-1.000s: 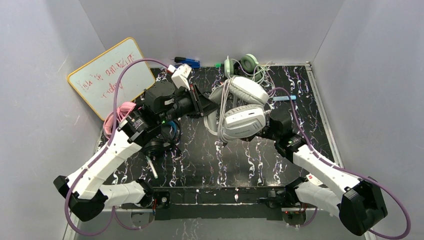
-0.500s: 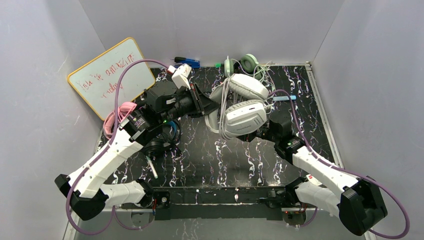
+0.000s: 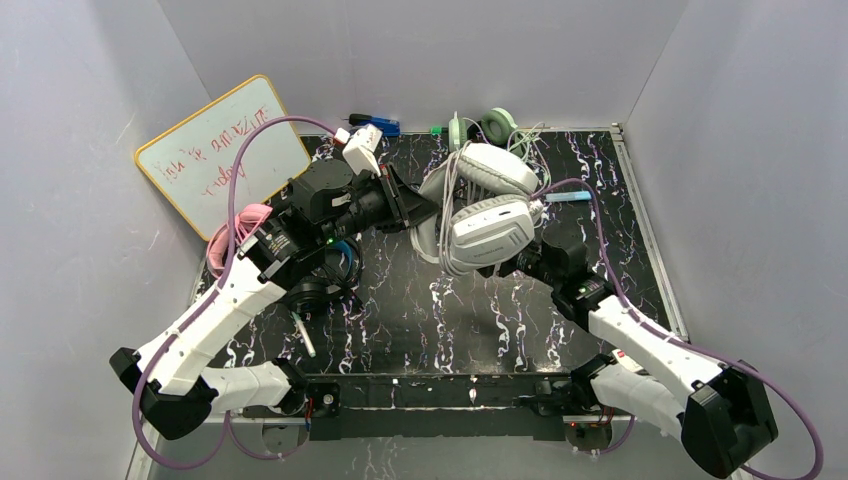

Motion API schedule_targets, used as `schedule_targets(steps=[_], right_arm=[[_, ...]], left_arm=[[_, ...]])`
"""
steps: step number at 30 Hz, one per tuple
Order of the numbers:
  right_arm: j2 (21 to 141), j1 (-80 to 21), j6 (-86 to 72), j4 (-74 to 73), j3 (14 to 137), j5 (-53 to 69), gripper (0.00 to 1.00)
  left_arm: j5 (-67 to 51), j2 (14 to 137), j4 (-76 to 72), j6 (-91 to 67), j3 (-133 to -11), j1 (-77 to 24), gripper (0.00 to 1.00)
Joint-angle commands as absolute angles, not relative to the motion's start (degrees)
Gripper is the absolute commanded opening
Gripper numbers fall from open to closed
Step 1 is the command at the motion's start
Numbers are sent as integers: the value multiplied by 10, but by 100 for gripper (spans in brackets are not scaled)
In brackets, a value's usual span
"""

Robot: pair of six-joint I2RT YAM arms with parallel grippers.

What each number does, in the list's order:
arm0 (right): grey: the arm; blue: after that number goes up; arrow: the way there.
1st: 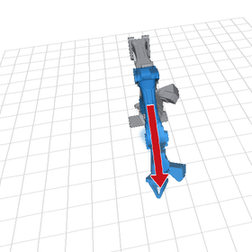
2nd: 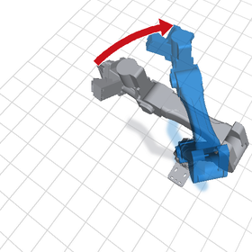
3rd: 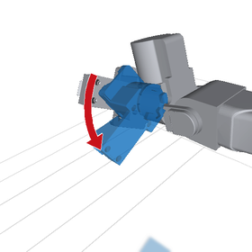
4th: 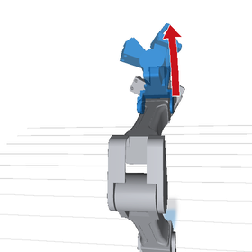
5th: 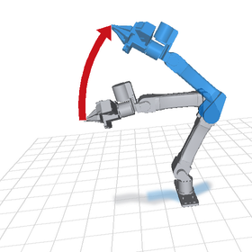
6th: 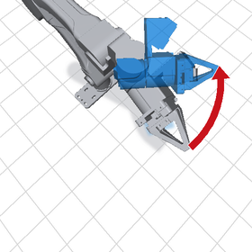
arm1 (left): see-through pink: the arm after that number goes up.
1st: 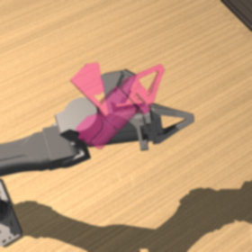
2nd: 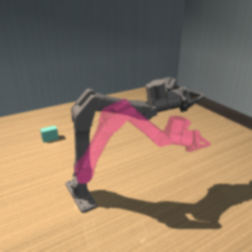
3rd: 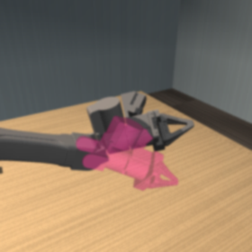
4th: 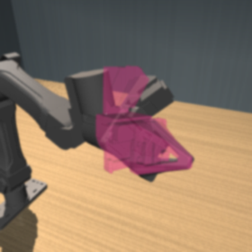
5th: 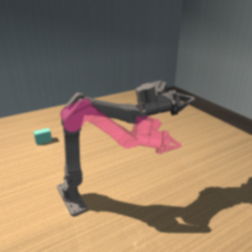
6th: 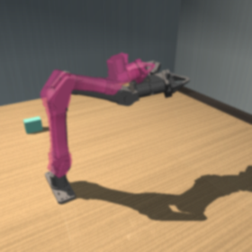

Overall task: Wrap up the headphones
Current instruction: Wrap the headphones cable around the headphones.

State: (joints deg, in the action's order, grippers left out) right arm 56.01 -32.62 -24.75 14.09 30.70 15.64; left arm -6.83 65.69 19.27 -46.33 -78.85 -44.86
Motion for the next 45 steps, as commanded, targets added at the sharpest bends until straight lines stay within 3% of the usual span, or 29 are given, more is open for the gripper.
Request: schedule_targets(steps=[1, 4, 7, 8, 11, 13, 19, 26, 33, 37, 45], right_arm=[[530, -324, -223, 143, 310, 97, 78], [536, -325, -219, 163, 308, 117, 93], [571, -324, -214, 193, 322, 157, 96], [587, -324, -212, 202, 331, 172, 92], [641, -325, -205, 217, 365, 204, 62], [666, -325, -205, 236, 376, 203, 57], [706, -324, -186, 304, 387, 184, 78], [731, -325, -180, 287, 412, 102, 89], [715, -324, -165, 274, 404, 56, 91], [734, -325, -161, 284, 413, 106, 86], [761, -325, -155, 331, 424, 185, 86]], left_arm=[[-68, 647, 145, -482, -823, -452, 0], [-70, 648, 145, -482, -822, -451, 0], [-71, 648, 144, -482, -823, -451, 0], [-71, 648, 145, -483, -823, -452, 0], [-71, 647, 145, -482, -824, -451, 0], [-68, 644, 145, -483, -824, -452, 0], [-64, 644, 145, -480, -823, -452, 0], [-61, 651, 145, -475, -830, -452, 0], [-60, 650, 145, -473, -830, -452, 0], [-59, 650, 145, -475, -830, -452, 0], [-58, 651, 149, -477, -835, -451, 0]])
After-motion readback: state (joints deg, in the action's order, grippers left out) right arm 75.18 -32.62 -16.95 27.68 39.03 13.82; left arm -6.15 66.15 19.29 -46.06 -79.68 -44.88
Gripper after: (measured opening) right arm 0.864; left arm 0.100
